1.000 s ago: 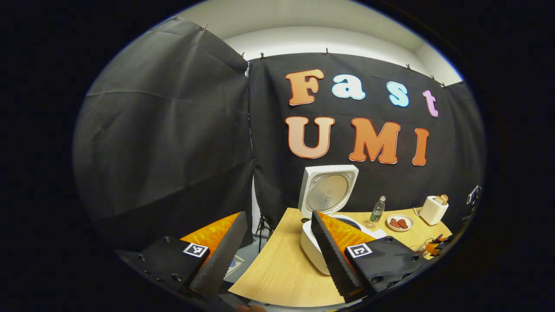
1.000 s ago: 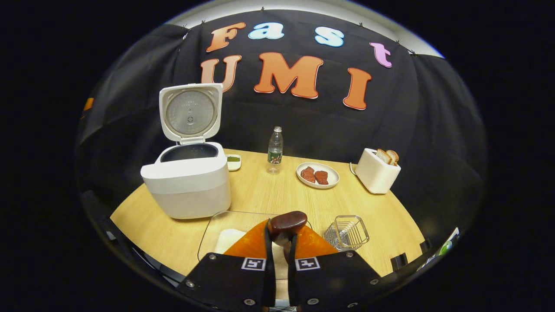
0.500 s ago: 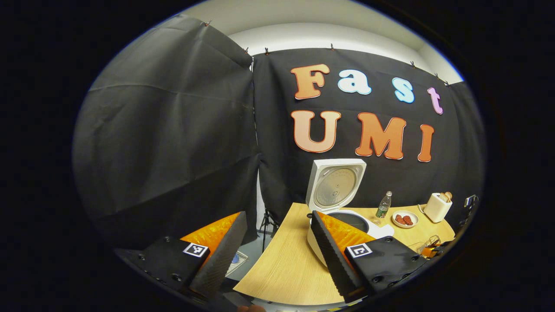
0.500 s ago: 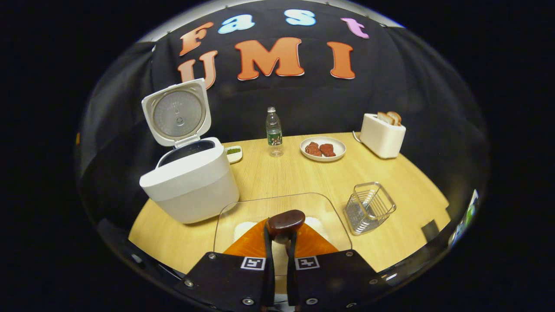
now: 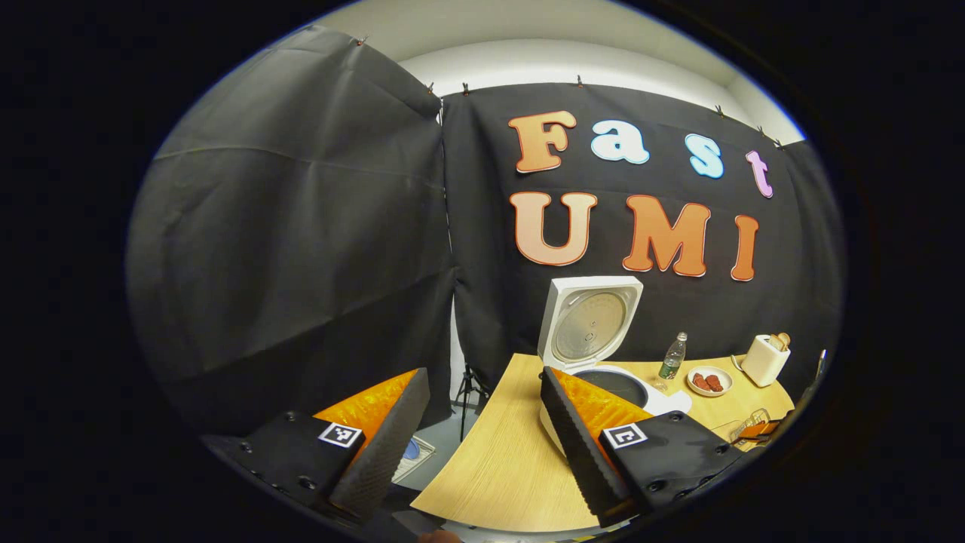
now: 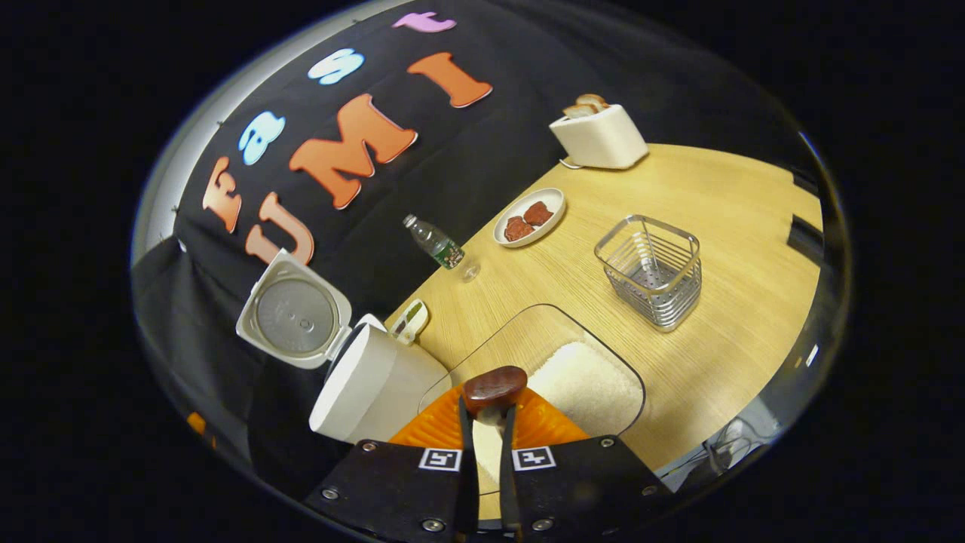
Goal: Close the left gripper, press the button to open the rice cooker; take a wooden spoon from the chopstick holder with the right hand, scoop a spoonful of rice and pour it into the rice cooker, then put the wooden spoon back into the chopstick holder.
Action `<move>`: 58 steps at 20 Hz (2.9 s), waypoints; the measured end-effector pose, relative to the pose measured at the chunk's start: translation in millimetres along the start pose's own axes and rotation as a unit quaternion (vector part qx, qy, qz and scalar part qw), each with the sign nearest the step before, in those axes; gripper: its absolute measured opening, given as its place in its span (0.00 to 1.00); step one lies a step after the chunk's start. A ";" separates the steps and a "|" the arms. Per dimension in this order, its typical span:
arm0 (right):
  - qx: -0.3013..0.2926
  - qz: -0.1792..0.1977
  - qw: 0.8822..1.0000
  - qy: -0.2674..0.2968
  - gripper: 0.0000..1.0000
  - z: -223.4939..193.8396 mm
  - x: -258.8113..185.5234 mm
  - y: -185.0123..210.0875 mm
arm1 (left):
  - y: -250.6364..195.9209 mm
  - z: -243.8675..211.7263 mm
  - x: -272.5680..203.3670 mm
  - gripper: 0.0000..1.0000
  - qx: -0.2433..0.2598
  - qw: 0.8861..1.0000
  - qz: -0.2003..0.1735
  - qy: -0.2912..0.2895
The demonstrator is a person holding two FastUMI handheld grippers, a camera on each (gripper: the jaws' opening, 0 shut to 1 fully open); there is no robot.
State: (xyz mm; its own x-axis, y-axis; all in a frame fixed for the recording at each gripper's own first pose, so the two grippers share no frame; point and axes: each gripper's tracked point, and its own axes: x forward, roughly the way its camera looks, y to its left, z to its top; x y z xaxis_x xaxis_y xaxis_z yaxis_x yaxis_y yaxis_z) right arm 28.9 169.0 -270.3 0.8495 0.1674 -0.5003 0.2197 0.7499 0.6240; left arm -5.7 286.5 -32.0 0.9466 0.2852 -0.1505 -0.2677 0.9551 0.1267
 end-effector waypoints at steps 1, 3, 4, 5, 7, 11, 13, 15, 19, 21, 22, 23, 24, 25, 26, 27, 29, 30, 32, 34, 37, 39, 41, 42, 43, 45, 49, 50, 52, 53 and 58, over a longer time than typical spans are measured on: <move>0.014 0.003 1.000 0.000 0.10 -0.3 0.6 -1.2 | -1.6 2.1 0.2 1.00 0.000 1.000 -0.001 -0.003; 0.042 0.010 0.999 0.002 0.10 -1.2 0.8 -0.7 | -5.8 3.0 0.2 1.00 0.000 1.000 -0.005 -0.006; 0.063 0.014 0.998 0.005 0.11 -2.2 1.1 -1.6 | -6.4 2.2 1.0 1.00 0.000 1.000 -0.006 -0.006; 0.084 0.017 0.996 0.008 0.11 -1.9 2.0 -4.5 | -7.5 2.4 0.9 1.00 0.000 1.000 -0.007 -0.005; 0.126 0.023 0.992 0.010 0.10 0.3 1.4 -8.4 | -6.6 3.3 1.0 1.00 0.000 1.000 -0.006 -0.005; 0.171 0.033 0.985 0.004 0.10 11.2 -4.2 -12.7 | -1.0 9.8 -1.1 1.00 -0.001 1.000 0.001 -0.014; 0.189 0.039 0.981 0.002 0.10 16.5 -6.0 -10.5 | -1.8 11.4 -1.1 1.00 -0.003 1.000 0.001 -0.016; 0.198 0.046 0.979 -0.003 0.10 24.0 -11.5 -4.5 | -4.2 13.3 -1.8 1.00 -0.004 1.000 0.000 -0.018; 0.212 0.053 0.976 -0.007 0.10 36.0 -16.1 6.9 | -7.0 12.7 -2.9 1.00 -0.004 1.000 -0.005 -0.020; 0.226 0.059 0.972 -0.010 0.10 42.4 -18.8 11.6 | -6.7 14.4 -2.3 1.00 -0.006 1.000 -0.004 -0.021; 0.234 0.062 0.970 -0.011 0.10 45.8 -20.5 14.2 | -5.4 14.7 -3.1 1.00 -0.007 1.000 -0.004 -0.022; 0.241 0.064 0.968 -0.013 0.10 48.0 -21.2 15.1 | -4.4 15.6 -3.1 1.00 -0.008 1.000 -0.003 -0.023; 0.246 0.065 0.967 -0.015 0.10 50.1 -21.5 18.4 | -3.2 16.5 -2.9 1.00 -0.009 1.000 -0.003 -0.023; 0.248 0.067 0.966 -0.016 0.10 53.4 -21.4 19.9 | -3.0 15.6 -4.5 1.00 -0.011 1.000 -0.003 -0.024; 0.252 0.068 0.965 -0.017 0.10 55.9 -22.8 23.4 | -2.4 16.4 -3.6 1.00 -0.011 1.000 -0.003 -0.025; 0.255 0.071 0.964 -0.018 0.10 58.6 -22.8 27.5 | -1.5 17.2 -3.1 1.00 -0.012 1.000 -0.002 -0.026; 0.261 0.081 0.962 -0.020 0.10 66.0 -24.0 39.7 | -0.6 16.0 -3.8 1.00 -0.011 1.000 -0.002 -0.026; 0.262 0.086 0.961 -0.020 0.10 70.6 -24.6 46.7 | 0.6 15.3 -4.0 1.00 -0.011 1.000 -0.002 -0.026; 0.261 0.093 0.961 -0.022 0.10 78.4 -23.5 59.8 | 3.1 15.3 -3.4 1.00 -0.006 1.000 0.003 -0.028; 0.255 0.098 0.962 -0.022 0.10 84.7 -19.7 74.0 | 1.5 17.1 -4.2 1.00 -0.005 0.999 0.001 -0.032; 0.252 0.114 0.961 -0.020 0.10 94.5 -15.7 99.1 | 1.2 14.7 -4.6 1.00 -0.009 1.000 -0.002 -0.030; 0.252 0.127 0.959 -0.016 0.10 100.3 -14.2 118.3 | -0.9 13.3 -5.5 1.00 -0.014 0.999 -0.007 -0.029; 0.244 0.137 0.960 -0.014 0.10 103.9 -8.6 134.7 | -1.7 10.9 -3.8 1.00 -0.016 0.999 -0.008 -0.027; 0.240 0.141 0.960 -0.013 0.10 105.8 -6.3 145.1 | -1.7 8.4 -5.1 1.00 -0.018 0.999 -0.009 -0.025; 0.238 0.147 0.960 -0.013 0.10 108.6 -3.9 155.0 | -1.2 8.1 -4.4 1.00 -0.019 0.999 -0.011 -0.025; 0.234 0.163 0.958 -0.016 0.10 115.0 -1.4 175.2 | -2.9 5.9 -6.7 1.00 -0.022 0.999 -0.014 -0.023; 0.206 0.180 0.962 -0.015 0.10 118.4 13.0 220.9 | -4.7 1.5 -5.0 1.00 -0.022 0.999 -0.021 -0.019; 0.197 0.182 0.963 -0.015 0.10 117.9 18.3 230.8 | -5.5 2.2 -3.6 1.00 -0.023 0.999 -0.022 -0.019; 0.180 0.186 0.966 -0.016 0.10 118.8 26.9 247.7 | -6.5 2.2 -0.1 1.00 -0.024 0.999 -0.026 -0.018; 0.171 0.185 0.967 -0.018 0.10 118.6 33.0 255.3 | -5.2 1.6 1.6 1.00 -0.023 0.999 -0.026 -0.017; 0.104 0.174 0.979 -0.031 0.10 112.7 57.7 278.9 | -4.4 1.8 6.5 1.00 -0.023 0.999 -0.031 -0.020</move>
State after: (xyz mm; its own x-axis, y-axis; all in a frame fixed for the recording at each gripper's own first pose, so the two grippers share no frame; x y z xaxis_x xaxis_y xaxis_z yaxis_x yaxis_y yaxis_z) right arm 193.2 315.6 -57.5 0.9166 0.3450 -0.2019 -0.0011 0.5075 0.8617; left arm 1.9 284.0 -31.7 0.9681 0.2220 -0.1166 -0.2145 0.9740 0.0736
